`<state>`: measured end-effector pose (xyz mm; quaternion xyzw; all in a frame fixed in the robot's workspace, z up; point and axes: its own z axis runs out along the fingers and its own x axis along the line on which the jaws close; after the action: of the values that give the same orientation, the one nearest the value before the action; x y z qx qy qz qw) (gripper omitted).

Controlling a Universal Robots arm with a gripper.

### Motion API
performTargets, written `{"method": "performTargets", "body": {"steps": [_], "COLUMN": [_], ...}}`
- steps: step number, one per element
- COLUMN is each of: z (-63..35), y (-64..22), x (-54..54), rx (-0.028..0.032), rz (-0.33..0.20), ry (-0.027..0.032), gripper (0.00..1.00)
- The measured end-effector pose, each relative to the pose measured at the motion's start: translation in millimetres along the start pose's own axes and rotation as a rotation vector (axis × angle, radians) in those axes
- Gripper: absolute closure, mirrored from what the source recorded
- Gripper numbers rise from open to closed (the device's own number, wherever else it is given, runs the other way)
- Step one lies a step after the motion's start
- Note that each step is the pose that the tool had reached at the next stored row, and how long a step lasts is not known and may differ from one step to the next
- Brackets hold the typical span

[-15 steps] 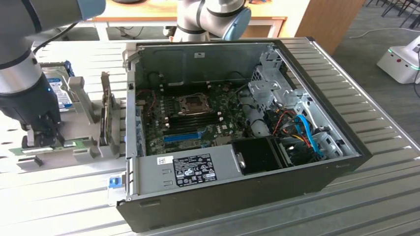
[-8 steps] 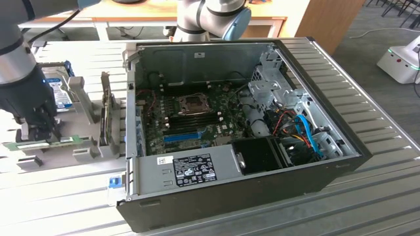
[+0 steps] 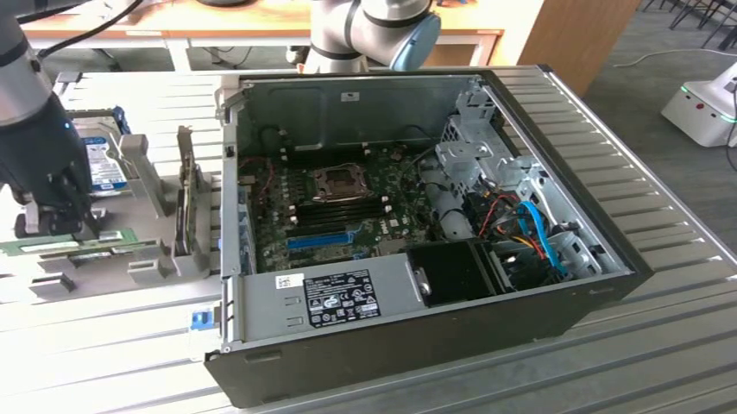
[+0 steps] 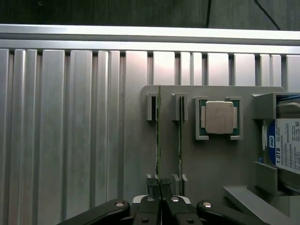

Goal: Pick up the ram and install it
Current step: 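Pick up the ram and move it above insertion slot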

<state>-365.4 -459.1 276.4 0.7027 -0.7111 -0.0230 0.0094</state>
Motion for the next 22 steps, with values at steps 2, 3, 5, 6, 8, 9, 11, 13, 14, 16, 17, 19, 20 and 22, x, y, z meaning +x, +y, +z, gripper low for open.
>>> {"method": "performTargets", "body": {"steps": [2, 3, 5, 6, 8, 9, 11, 13, 14, 16, 17, 19, 20, 22], "z": [-4.3, -6.5, -10.5, -12.8, -17.1, -19.3, -24.0, -28.3, -30.6, -35.0, -37.0, -41.3, -43.4, -47.6], "y": [0.2, 0.3, 0.5, 0.6, 0.8, 0.9, 1.1, 1.3, 1.4, 1.6, 1.7, 1.9, 2.0, 2.2], "x": [-0.1, -0.1, -0.2, -0.2, -0.3, -0.4, -0.5, -0.5, -0.6, -0.7, -0.7, -0.8, -0.8, -0.9], "rx": [0.0, 0.0001, -0.0001, 0.0, -0.0001, -0.0001, 0.0, 0.0, 0.0, 0.0, 0.0, 0.0001, 0.0001, 0.0001], "rz": [0.0, 0.0, 0.0, 0.0, 0.0, 0.0, 0.0, 0.0, 0.0, 0.0, 0.0, 0.0, 0.0, 0.0], "ry": [0.0, 0.0, 0.0, 0.0, 0.0001, 0.0, 0.0, -0.0001, 0.0, 0.0, 0.0, 0.0, 0.0, 0.0], "gripper": [0.88, 0.88, 0.88, 0.88, 0.88, 0.88, 0.88, 0.88, 0.88, 0.88, 0.88, 0.88, 0.88, 0.88]}}
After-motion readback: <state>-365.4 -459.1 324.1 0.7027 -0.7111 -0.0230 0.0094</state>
